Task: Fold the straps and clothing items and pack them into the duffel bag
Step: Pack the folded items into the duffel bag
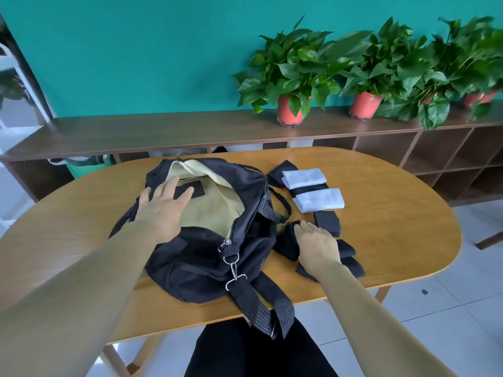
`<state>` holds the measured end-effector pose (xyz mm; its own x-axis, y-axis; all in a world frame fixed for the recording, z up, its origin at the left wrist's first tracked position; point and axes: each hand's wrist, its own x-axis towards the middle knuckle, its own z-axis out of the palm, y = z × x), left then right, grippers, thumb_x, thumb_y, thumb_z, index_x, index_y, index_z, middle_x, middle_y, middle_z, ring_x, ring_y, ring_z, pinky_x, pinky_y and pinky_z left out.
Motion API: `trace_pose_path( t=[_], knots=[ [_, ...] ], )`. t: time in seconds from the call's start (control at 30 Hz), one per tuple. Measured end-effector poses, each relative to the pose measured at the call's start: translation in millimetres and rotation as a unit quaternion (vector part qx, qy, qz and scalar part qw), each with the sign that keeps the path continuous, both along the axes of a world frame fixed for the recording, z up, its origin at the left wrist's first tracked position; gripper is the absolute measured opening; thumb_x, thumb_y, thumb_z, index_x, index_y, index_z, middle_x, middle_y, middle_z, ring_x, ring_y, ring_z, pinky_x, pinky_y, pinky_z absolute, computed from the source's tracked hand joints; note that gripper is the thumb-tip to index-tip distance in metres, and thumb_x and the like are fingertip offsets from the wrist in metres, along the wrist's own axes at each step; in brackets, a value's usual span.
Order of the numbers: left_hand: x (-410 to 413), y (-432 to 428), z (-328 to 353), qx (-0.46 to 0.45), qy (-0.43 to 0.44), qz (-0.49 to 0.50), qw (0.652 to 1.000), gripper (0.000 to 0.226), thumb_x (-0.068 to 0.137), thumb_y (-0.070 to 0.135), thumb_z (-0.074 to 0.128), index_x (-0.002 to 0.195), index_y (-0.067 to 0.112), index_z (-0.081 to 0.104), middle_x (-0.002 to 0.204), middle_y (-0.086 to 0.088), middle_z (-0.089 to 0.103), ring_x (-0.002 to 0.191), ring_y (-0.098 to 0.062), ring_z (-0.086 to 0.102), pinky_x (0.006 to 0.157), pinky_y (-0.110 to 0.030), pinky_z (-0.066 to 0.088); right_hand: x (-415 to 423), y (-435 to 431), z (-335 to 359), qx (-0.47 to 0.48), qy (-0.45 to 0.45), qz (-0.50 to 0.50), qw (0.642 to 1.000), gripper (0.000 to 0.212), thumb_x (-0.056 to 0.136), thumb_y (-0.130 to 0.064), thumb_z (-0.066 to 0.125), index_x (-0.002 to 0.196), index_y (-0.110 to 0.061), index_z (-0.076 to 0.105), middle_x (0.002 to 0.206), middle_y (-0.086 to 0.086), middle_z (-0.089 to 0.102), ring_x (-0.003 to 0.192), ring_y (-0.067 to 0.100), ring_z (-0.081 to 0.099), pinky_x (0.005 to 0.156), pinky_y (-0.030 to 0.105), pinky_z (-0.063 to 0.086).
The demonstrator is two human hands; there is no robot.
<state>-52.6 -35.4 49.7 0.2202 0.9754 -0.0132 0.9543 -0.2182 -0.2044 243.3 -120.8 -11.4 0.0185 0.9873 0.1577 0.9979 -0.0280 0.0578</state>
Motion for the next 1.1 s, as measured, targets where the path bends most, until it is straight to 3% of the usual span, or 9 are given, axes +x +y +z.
trace_pose_path(
  t=[0.2,0.37,0.47,0.63,0.73,0.8,0.9,1.0,1.1],
  knots=[
    [-14,-1,5,-0.001,-0.003,0.018,1.0,0.089,0.084,0.01,0.054,0.152,0.029,0.001,0.158,-0.008,-0.013,0.147,-0.025,-0.008,0.118,-0.048,0.002,-3,-4,1,0.027,0.006,-0.023,0.999,0.032,0.078,0.003,0.059,0.105,-0.013,0.056,0.106,0.002,0.059,0.103,0.02,0.058,0.069,0.026,0.046],
    [-26,5,9,0.002,-0.017,0.033,0.999,0.091,0.084,0.01,0.057,0.152,0.03,0.001,0.159,-0.008,-0.012,0.147,-0.026,-0.006,0.118,-0.049,0.003,-3,-1,6,0.079,0.049,-0.052,0.994,0.04,0.046,0.018,0.072,0.074,-0.006,0.059,0.075,0.007,0.065,0.075,0.026,0.068,0.036,0.017,0.027],
    [-36,12,7,0.001,-0.028,0.04,0.999,0.092,0.084,0.01,0.057,0.152,0.031,0.0,0.159,-0.008,-0.012,0.147,-0.027,-0.005,0.118,-0.05,0.003,-11,2,20,0.137,0.071,-0.06,0.986,0.04,0.049,0.023,0.069,0.079,-0.002,0.062,0.079,0.011,0.069,0.071,0.027,0.07,0.044,0.008,0.009],
    [-48,21,-2,0.008,-0.063,0.035,0.997,0.088,0.085,0.007,0.053,0.152,0.032,0.001,0.159,-0.007,-0.01,0.147,-0.026,-0.004,0.118,-0.048,0.003,-48,14,53,0.245,0.107,-0.04,0.963,0.028,0.07,0.016,0.049,0.09,0.0,0.06,0.088,0.014,0.068,0.075,0.031,0.068,0.042,0.01,0.013],
    [-55,29,-8,0.012,-0.078,0.027,0.997,0.078,0.091,0.012,0.049,0.152,0.032,0.003,0.16,-0.007,-0.008,0.146,-0.027,-0.002,0.117,-0.048,0.004,-96,32,62,0.274,0.1,0.052,0.955,0.039,0.071,0.005,0.033,0.095,-0.006,0.061,0.096,0.008,0.068,0.086,0.022,0.068,0.047,0.025,0.046],
    [-59,35,-13,0.009,-0.083,0.018,0.996,0.072,0.094,0.019,0.047,0.152,0.031,0.006,0.16,-0.008,-0.007,0.146,-0.027,-0.001,0.117,-0.049,0.006,-133,49,57,0.261,0.092,0.116,0.954,0.043,0.063,0.004,0.044,0.098,-0.007,0.065,0.098,0.006,0.07,0.089,0.019,0.069,0.057,0.024,0.052],
    [-64,44,-20,0.002,-0.099,0.008,0.995,0.071,0.096,0.024,0.047,0.152,0.031,0.005,0.16,-0.008,-0.006,0.146,-0.027,-0.001,0.117,-0.049,0.006,-179,70,54,0.163,0.063,0.142,0.974,0.045,0.051,-0.002,0.068,0.096,-0.009,0.066,0.096,0.004,0.068,0.084,0.017,0.067,0.048,0.023,0.045],
    [-68,52,-26,-0.005,-0.112,0.001,0.994,0.075,0.095,0.024,0.05,0.152,0.031,0.003,0.16,-0.005,-0.006,0.146,-0.025,0.003,0.116,-0.048,0.006,-211,104,36,0.06,0.055,0.135,0.987,0.054,0.074,-0.004,0.064,0.126,-0.007,0.048,0.134,0.008,0.05,0.123,0.018,0.05,0.062,0.029,0.043],
    [-72,59,-32,0.008,-0.11,-0.014,0.994,0.075,0.094,0.023,0.05,0.152,0.029,0.002,0.159,-0.003,0.001,0.145,-0.023,0.01,0.117,-0.047,0.009,-227,131,21,0.038,0.054,0.125,0.99,0.048,0.076,-0.005,0.066,0.121,-0.005,0.051,0.126,0.01,0.054,0.127,0.019,0.047,0.068,0.029,0.048]
  ],
)
